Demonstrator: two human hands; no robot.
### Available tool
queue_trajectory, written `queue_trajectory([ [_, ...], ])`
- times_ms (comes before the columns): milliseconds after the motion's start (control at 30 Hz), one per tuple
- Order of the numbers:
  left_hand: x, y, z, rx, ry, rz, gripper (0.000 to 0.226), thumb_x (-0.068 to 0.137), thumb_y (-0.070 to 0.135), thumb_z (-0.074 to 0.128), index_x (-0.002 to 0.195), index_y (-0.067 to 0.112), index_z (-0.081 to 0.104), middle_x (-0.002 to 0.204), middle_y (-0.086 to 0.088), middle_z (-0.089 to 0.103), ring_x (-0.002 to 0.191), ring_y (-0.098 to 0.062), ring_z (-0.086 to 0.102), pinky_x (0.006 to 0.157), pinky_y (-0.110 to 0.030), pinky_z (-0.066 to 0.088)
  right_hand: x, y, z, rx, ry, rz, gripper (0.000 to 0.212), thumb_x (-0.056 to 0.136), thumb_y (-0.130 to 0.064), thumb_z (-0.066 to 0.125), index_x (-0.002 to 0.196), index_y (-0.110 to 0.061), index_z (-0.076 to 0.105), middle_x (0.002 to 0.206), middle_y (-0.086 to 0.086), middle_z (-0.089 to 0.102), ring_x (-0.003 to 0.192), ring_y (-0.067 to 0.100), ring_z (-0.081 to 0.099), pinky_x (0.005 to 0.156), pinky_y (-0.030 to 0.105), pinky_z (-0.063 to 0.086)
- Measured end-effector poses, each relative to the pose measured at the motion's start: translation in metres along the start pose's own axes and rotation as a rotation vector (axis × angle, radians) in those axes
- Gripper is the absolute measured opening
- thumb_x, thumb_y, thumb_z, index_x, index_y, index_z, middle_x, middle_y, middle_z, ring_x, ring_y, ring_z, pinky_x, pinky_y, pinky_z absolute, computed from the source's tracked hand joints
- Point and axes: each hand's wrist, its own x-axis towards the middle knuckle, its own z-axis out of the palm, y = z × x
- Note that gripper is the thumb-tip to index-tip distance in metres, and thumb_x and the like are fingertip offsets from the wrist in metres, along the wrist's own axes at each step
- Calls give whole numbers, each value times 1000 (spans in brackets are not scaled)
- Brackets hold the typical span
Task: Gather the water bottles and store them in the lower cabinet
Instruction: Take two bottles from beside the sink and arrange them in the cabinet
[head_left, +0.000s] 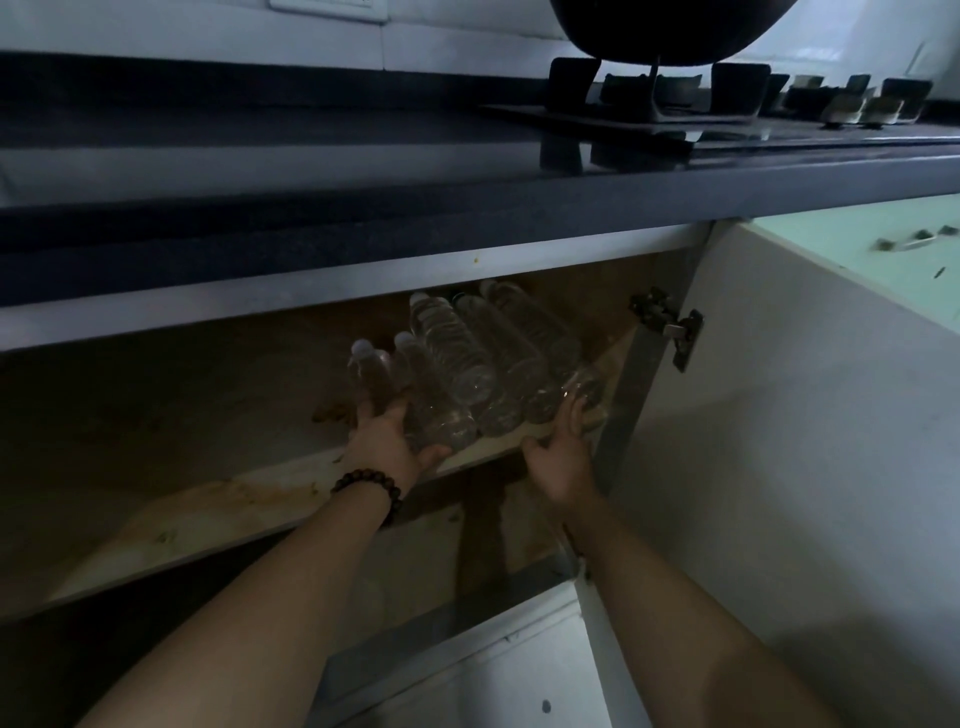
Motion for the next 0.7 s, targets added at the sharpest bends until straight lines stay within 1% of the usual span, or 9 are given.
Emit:
queue_trajectory([
  [133,0,0,-1,-1,-14,1,85,71,51,78,143,39,36,159,-8,6,135,-37,36,111,-44,37,3,0,-6,-22,-58,2,95,90,-28,58,150,-26,-15,158,-5,-21,147,29,3,119,47,16],
  [200,0,0,-2,9,-23,10,85,71,51,78,143,40,34,159,-7,5,134,-37,38,110,-44,38,3,2,-9,-29,-53,-5,94,89,-25,59,151,-23,-12,159,-3,-16,148,26,1,119,46,16],
  [233,0,-1,-2,13,-27,13,86,71,52,77,143,41,33,159,-8,6,132,-37,39,109,-44,39,2,1,-10,-32,-10,-35,92,89,-23,59,152,-22,-8,161,-1,-11,148,25,2,119,46,17],
  [300,2,-2,-1,20,-27,19,87,70,55,77,143,42,33,159,-8,6,134,-37,38,109,-45,39,2,-6,-16,-19,158,-139,88,87,-21,60,153,-21,2,161,3,1,148,25,8,118,47,21],
  [367,4,-4,0,41,-21,27,87,69,57,76,143,41,33,160,-8,2,141,-38,25,113,-48,33,8,-21,-32,-98,257,-247,85,86,-22,61,153,-20,8,161,6,4,147,25,7,119,45,17],
  [433,4,-4,-1,59,-13,23,86,70,57,75,143,40,34,161,-9,0,145,-38,15,115,-48,28,21,-40,-53,-272,186,-325,86,84,-26,66,152,-23,13,159,11,7,146,30,9,119,45,17],
  [533,3,-4,-1,66,-8,15,84,70,57,76,142,39,37,160,-10,-1,144,-38,19,115,-46,29,38,-57,-70,-450,-72,-290,93,76,-32,76,150,-26,20,157,12,13,140,34,22,117,43,23],
  [567,3,-3,-2,64,-7,15,83,70,56,76,141,38,38,160,-11,1,143,-38,21,115,-45,29,40,-58,-70,-470,-110,-272,94,72,-32,80,148,-24,26,156,12,16,138,35,27,116,41,25],
  [700,1,-2,-2,50,-2,17,80,72,53,76,141,36,40,160,-10,1,141,-37,26,115,-43,31,40,-53,-66,-403,-19,-272,86,65,-28,85,140,-23,43,152,9,26,135,34,32,115,42,27],
])
